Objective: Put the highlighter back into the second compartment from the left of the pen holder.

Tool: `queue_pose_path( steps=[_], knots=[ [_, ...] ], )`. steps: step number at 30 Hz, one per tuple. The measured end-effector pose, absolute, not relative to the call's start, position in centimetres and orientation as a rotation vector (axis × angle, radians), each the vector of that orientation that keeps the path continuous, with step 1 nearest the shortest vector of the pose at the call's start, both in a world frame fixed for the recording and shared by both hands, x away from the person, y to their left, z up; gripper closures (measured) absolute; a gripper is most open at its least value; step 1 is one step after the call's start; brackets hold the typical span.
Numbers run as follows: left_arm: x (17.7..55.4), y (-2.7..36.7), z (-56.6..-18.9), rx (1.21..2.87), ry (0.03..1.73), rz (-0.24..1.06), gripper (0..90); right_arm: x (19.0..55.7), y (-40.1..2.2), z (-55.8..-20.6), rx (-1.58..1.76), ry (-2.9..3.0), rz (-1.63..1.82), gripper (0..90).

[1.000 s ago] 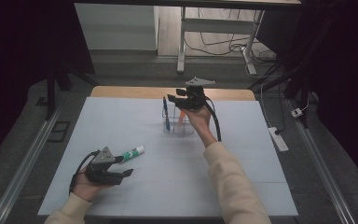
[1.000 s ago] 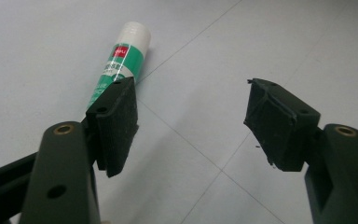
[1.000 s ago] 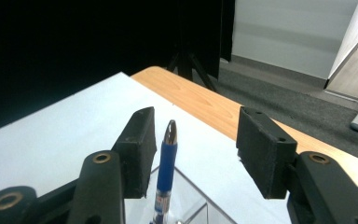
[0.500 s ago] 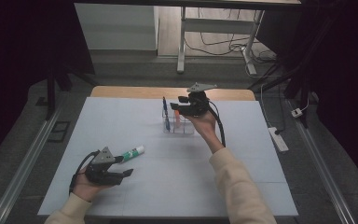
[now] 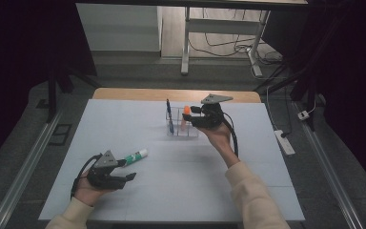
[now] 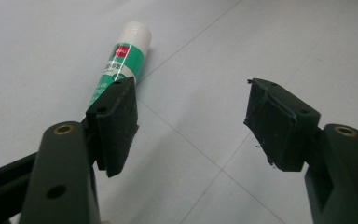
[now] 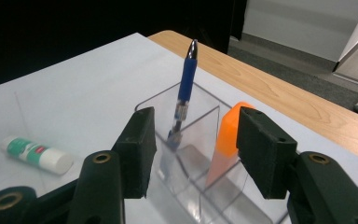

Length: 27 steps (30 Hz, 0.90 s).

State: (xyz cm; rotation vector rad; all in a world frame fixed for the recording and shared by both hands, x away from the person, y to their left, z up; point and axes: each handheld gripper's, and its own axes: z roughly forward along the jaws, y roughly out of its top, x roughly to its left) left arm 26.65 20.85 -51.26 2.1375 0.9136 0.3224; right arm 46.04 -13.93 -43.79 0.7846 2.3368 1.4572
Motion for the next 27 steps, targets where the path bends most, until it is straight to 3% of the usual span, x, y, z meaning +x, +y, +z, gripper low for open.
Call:
queue_pose_path(
  steps=[27],
  knots=[
    [26.7, 21.0, -51.3, 2.127, 0.925, 0.323, 34.1, 40.2, -20.2, -46.6, 0.825, 2.419, 1.372, 46.4]
  ],
)
